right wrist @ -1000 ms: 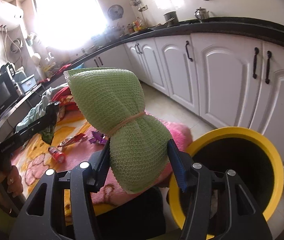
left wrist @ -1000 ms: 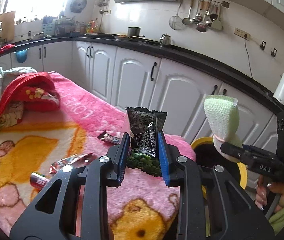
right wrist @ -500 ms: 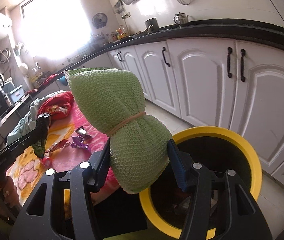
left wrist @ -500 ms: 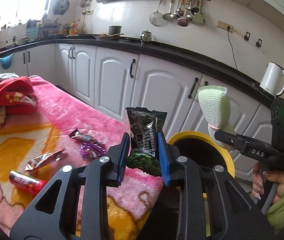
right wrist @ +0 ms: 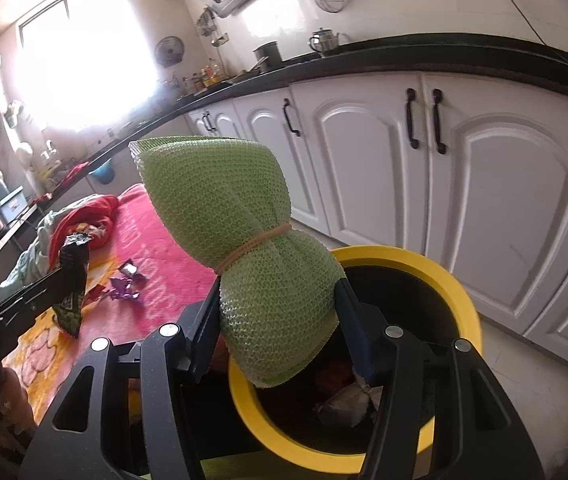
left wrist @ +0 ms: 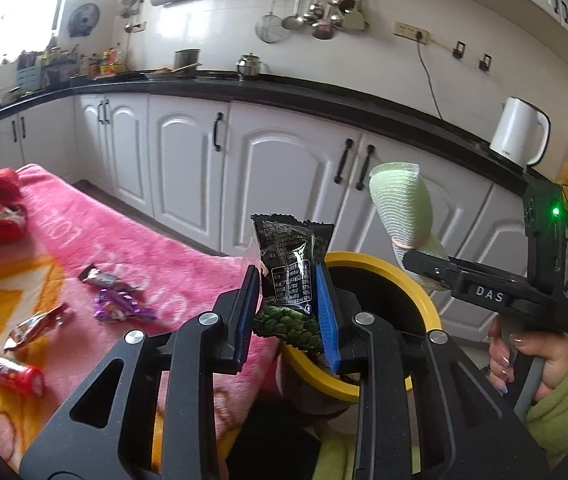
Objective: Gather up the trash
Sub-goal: 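Carry the mesh bundle and black packet over the yellow bin and open both tools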
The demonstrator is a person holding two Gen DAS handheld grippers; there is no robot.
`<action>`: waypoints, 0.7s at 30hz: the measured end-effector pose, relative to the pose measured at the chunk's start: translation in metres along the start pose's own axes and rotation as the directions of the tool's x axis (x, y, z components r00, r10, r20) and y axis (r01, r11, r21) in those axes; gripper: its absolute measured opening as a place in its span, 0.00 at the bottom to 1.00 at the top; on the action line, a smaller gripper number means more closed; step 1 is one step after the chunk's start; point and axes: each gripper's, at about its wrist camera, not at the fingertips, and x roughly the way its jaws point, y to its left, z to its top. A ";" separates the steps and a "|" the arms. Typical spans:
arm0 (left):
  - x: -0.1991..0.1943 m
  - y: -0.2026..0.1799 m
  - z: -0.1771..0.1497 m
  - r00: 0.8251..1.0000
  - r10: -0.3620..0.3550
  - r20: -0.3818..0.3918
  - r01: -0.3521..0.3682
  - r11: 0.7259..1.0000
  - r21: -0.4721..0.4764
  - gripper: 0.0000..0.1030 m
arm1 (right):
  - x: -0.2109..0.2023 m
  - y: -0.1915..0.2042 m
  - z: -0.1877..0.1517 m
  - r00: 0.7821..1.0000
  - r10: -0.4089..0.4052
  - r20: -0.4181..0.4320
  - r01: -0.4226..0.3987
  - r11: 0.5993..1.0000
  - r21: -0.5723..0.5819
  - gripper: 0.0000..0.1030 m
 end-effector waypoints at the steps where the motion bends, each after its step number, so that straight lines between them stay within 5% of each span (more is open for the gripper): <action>1: 0.003 -0.004 0.000 1.000 -0.001 -0.003 0.001 1.000 0.009 0.21 | -0.001 -0.003 -0.001 1.000 -0.006 0.000 0.006 1.000 0.006 0.51; 21: 0.068 -0.053 -0.011 0.991 -0.069 -0.111 0.079 0.993 0.090 0.21 | -0.004 -0.076 -0.022 0.995 -0.099 -0.009 0.099 0.982 0.158 0.51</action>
